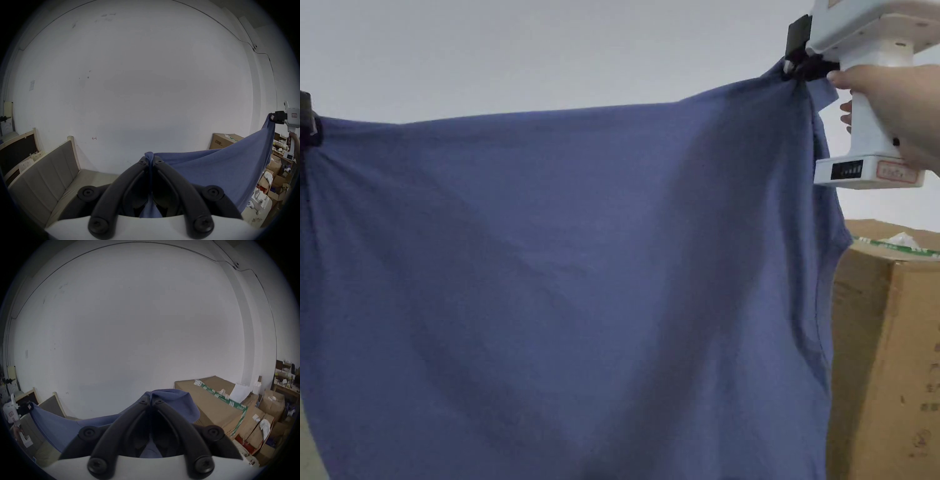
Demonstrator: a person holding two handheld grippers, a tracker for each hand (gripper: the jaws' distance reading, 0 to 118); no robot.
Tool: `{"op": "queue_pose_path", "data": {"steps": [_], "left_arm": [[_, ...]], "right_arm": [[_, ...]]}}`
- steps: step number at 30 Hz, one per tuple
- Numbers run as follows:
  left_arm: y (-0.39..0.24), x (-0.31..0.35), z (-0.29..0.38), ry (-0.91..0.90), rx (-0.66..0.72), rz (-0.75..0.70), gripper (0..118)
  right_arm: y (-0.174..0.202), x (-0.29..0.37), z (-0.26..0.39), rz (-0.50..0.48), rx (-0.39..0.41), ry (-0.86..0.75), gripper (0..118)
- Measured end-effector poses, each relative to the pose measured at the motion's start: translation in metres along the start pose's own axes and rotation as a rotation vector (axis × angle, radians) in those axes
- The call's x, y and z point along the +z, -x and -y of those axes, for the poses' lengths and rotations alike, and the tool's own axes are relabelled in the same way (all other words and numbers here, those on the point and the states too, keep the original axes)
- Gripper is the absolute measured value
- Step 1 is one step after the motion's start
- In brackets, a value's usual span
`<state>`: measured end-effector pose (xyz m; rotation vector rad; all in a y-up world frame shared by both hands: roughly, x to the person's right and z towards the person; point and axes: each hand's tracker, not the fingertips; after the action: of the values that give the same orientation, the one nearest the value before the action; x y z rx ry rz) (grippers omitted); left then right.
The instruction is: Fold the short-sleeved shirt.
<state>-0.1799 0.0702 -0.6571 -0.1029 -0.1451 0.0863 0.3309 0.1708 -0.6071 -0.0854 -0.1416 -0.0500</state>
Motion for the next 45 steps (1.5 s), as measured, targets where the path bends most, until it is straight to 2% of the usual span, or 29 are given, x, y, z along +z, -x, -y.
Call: {"op": "queue_pose_path", "data": {"steps": [4, 8, 10, 11, 12, 14, 16, 19, 23, 24, 29, 33, 39, 42, 43, 44, 45], "left_arm": [[0.006, -0.031, 0.003, -0.016, -0.029, -0.038, 2], [0.014, -0.054, 0.038, 0.005, -0.050, -0.064, 2], [0.018, -0.062, 0.078, 0.086, -0.036, -0.075, 2], [0.020, -0.064, 0.100, 0.136, -0.032, -0.073, 2], [0.023, -0.065, 0.129, 0.187, -0.020, -0.063, 2], [0.029, -0.064, 0.191, 0.338, -0.001, -0.023, 2], [0.031, -0.045, 0.259, 0.461, -0.008, 0.016, 2], [0.033, 0.008, 0.349, 0.623, 0.012, 0.050, 2], [0.046, 0.105, 0.422, 0.758, 0.073, 0.062, 2], [0.051, 0.130, 0.431, 0.784, 0.105, 0.073, 2], [0.067, 0.234, 0.445, 0.837, 0.052, 0.120, 2], [0.062, 0.294, 0.452, 0.866, 0.052, 0.138, 2], [0.063, 0.328, 0.478, 0.977, 0.029, 0.150, 2], [0.067, 0.331, 0.493, 1.034, 0.031, 0.163, 2], [0.068, 0.330, 0.497, 1.057, 0.047, 0.166, 4], [0.069, 0.327, 0.500, 1.083, 0.065, 0.170, 18], [0.070, 0.325, 0.503, 1.135, 0.099, 0.167, 47]], "right_arm": [[0.006, -0.019, 0.017, 0.013, 0.039, -0.001, 0], [0.006, -0.044, 0.082, -0.006, 0.025, 0.049, 0], [0.006, -0.053, 0.140, -0.021, -0.024, 0.102, 0], [-0.009, -0.089, 0.152, -0.042, -0.058, 0.141, 0], [-0.012, -0.095, 0.185, -0.046, -0.089, 0.182, 0], [-0.019, -0.097, 0.260, -0.039, -0.118, 0.345, 0], [-0.026, -0.079, 0.337, -0.051, -0.140, 0.455, 0], [-0.036, -0.028, 0.434, -0.079, -0.100, 0.639, 0], [-0.065, 0.070, 0.516, -0.100, -0.071, 0.785, 0], [-0.076, 0.098, 0.527, -0.105, -0.087, 0.816, 0], [-0.120, 0.218, 0.540, -0.119, -0.113, 0.854, 0], [-0.136, 0.279, 0.553, -0.147, -0.216, 0.899, 0], [-0.138, 0.301, 0.592, -0.137, -0.215, 1.026, 0], [-0.131, 0.300, 0.608, -0.107, -0.135, 1.086, 0], [-0.127, 0.299, 0.611, -0.107, -0.104, 1.103, 1], [-0.125, 0.297, 0.612, -0.107, -0.098, 1.109, 8], [-0.123, 0.295, 0.611, -0.113, -0.094, 1.123, 31]]}}
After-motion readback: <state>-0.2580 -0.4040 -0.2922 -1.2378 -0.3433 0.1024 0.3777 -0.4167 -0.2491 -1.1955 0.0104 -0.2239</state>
